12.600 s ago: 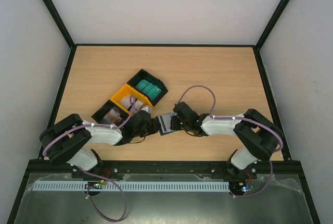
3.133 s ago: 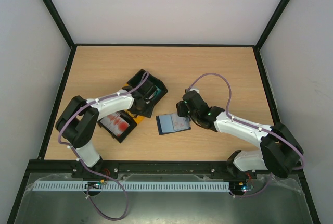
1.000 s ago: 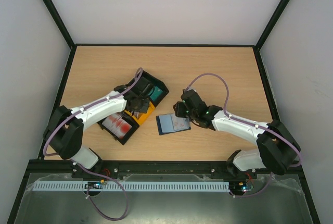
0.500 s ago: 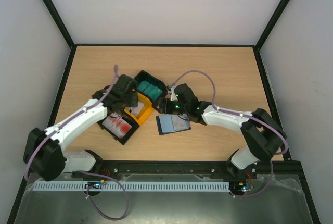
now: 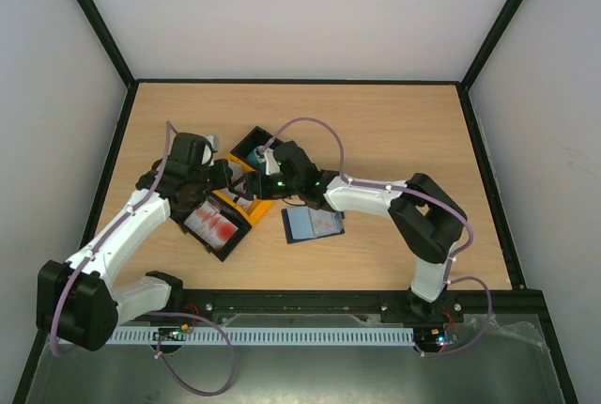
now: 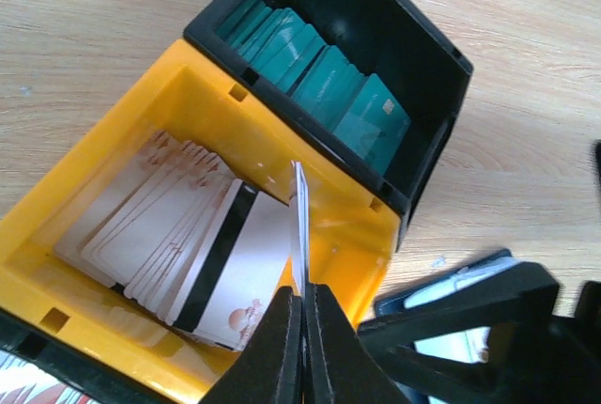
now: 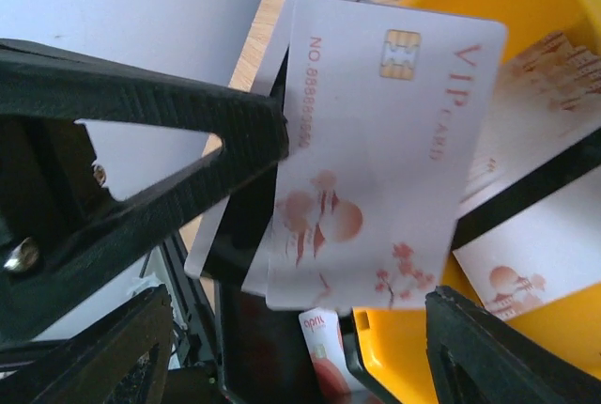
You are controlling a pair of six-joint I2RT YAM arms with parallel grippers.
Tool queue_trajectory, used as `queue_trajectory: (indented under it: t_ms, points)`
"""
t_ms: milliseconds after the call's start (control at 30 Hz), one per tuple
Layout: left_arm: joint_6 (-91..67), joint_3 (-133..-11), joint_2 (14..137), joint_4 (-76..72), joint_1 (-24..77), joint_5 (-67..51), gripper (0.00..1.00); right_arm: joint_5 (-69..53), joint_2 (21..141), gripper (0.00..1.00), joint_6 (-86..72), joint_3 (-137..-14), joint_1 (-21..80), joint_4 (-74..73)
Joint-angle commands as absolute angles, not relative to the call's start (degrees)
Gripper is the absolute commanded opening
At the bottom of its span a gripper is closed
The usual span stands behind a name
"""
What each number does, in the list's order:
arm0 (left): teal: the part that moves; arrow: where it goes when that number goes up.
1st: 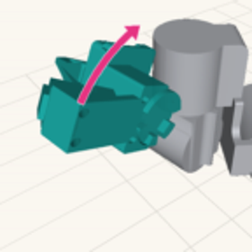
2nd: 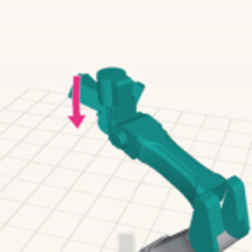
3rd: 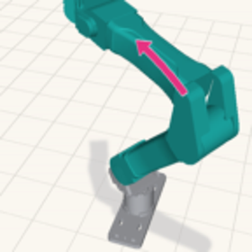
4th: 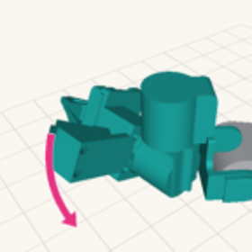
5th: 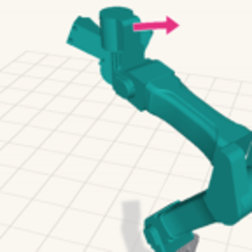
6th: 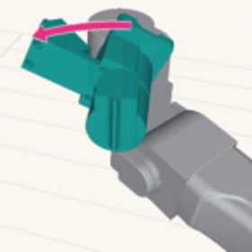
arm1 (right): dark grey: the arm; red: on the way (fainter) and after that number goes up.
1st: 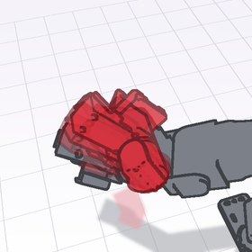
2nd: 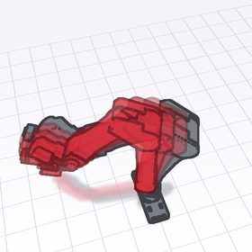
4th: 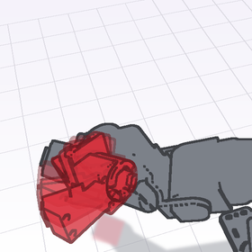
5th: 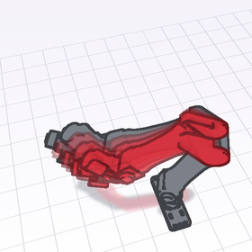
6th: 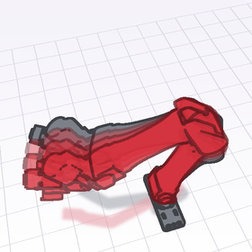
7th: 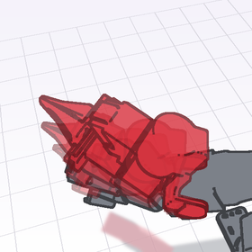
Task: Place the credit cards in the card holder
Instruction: Pick up the credit card from the storage box.
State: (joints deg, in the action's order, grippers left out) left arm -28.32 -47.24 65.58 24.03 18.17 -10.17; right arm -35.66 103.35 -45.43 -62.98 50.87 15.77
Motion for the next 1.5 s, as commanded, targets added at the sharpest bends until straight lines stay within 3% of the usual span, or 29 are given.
queue_trajectory:
  t_ms: [0, 267, 467, 667, 867, 1233, 1467]
  points:
    - [-28.99, -46.72, 65.04, 22.22, 17.01, -15.10, 0.02, -33.93, 106.31, 0.72, -44.19, -67.63, 51.45, 12.75]
    - [-29.06, -46.38, 64.45, 22.99, 15.84, -18.07, 0.02, -27.63, 111.76, 0.66, -42.90, -73.40, 51.62, 4.15]
    - [-27.96, -45.57, 63.66, 25.94, 15.22, -15.77, 0.02, -23.51, 113.09, 0.57, -43.84, -74.36, 51.68, 2.19]
    - [-27.25, -45.54, 62.71, 28.39, 14.94, -12.85, 0.02, -23.04, 112.78, 0.56, -43.49, -74.61, 51.72, 1.61]
    - [-27.24, -46.91, 59.50, 27.84, 14.92, -14.36, 0.02, -22.42, 105.11, 0.59, -42.41, -71.02, 51.46, 3.65]
    - [-34.06, -46.55, 52.76, 14.40, 15.11, -31.38, 0.02, -27.37, 84.18, 0.70, -46.96, -53.78, 47.94, 16.37]
    - [-47.75, -43.47, 49.63, -1.18, 17.28, -39.91, 0.02, -32.41, 78.58, 0.64, -52.44, -52.20, 46.41, 19.83]
